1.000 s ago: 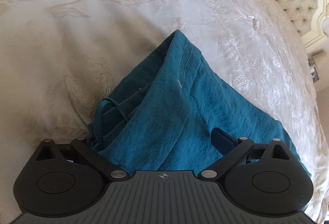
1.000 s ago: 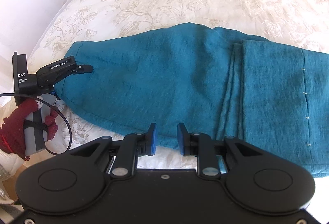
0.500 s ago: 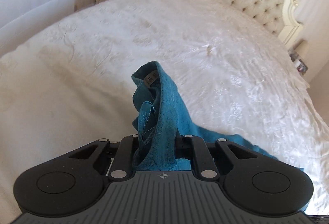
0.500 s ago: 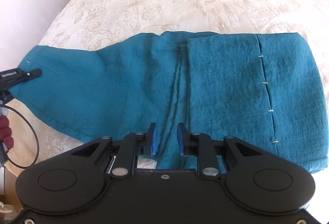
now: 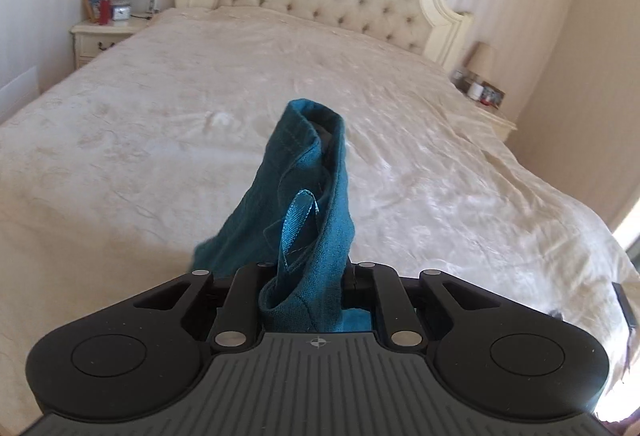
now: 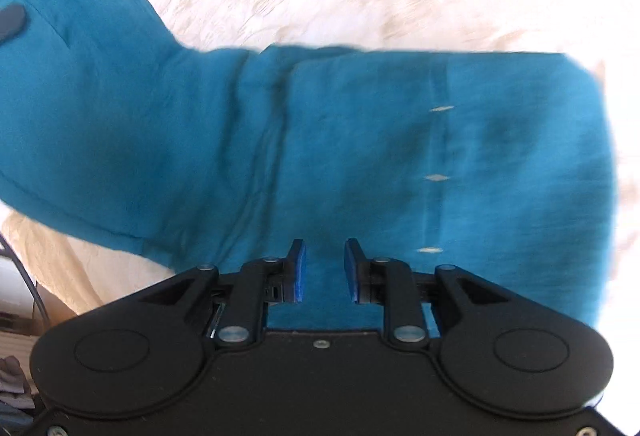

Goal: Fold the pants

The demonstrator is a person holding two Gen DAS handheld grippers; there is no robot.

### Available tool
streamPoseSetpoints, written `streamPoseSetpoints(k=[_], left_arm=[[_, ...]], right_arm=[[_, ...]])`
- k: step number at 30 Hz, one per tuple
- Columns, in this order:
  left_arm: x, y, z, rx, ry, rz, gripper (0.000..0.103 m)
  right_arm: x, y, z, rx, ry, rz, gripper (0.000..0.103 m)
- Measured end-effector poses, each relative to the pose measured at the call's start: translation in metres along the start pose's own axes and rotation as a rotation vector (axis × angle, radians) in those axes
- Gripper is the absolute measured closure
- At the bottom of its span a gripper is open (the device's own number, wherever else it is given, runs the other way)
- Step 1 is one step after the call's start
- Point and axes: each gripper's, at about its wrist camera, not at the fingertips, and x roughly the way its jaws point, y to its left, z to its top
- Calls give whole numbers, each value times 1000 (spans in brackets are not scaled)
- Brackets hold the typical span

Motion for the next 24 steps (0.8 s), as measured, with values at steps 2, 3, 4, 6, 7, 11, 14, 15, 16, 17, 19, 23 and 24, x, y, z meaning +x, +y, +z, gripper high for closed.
streamPoseSetpoints(k=[2,3,4,6,7,11,14,15,16,17,19,23,24], left_arm=[[25,-22,-15,2,47,-54,87],[37,-30,-23,4,80,-69,87],[53,-40,-33,8,122,-76,87],[78,-56,-50,25,194,-89,87],[89,-62,-57,35,224,-88,87],[111,-84,-85,110,320,-77,84],[116,-93,-91,138,364,-79,80],[116,-96,-91,146,371,-83,78],[116,-100,-92,154,371,-91,75],[115,-104,-91,162,366,-102,74],[113,-114,-89,188,356,-128,73],[107,-130,-89,270,339,-195,71],[104,-132,-89,278,342,-224,71]], right_arm=[[-14,-25,1,26,-16,-14,70],[-19,-38,0,43,-21,-22,70],[-25,-51,-1,63,-23,-30,70],[-33,-71,-1,95,-25,-44,70],[-37,-79,-2,107,-28,-50,70],[-55,-109,-10,155,-44,-57,70],[-62,-121,-11,177,-54,-54,70],[-63,-123,-11,180,-58,-54,70],[-65,-124,-11,184,-63,-52,70],[-66,-125,-10,188,-68,-52,69],[-71,-126,-11,199,-82,-52,69],[-74,-135,-9,233,-111,-61,67],[-75,-135,-10,243,-121,-65,67]])
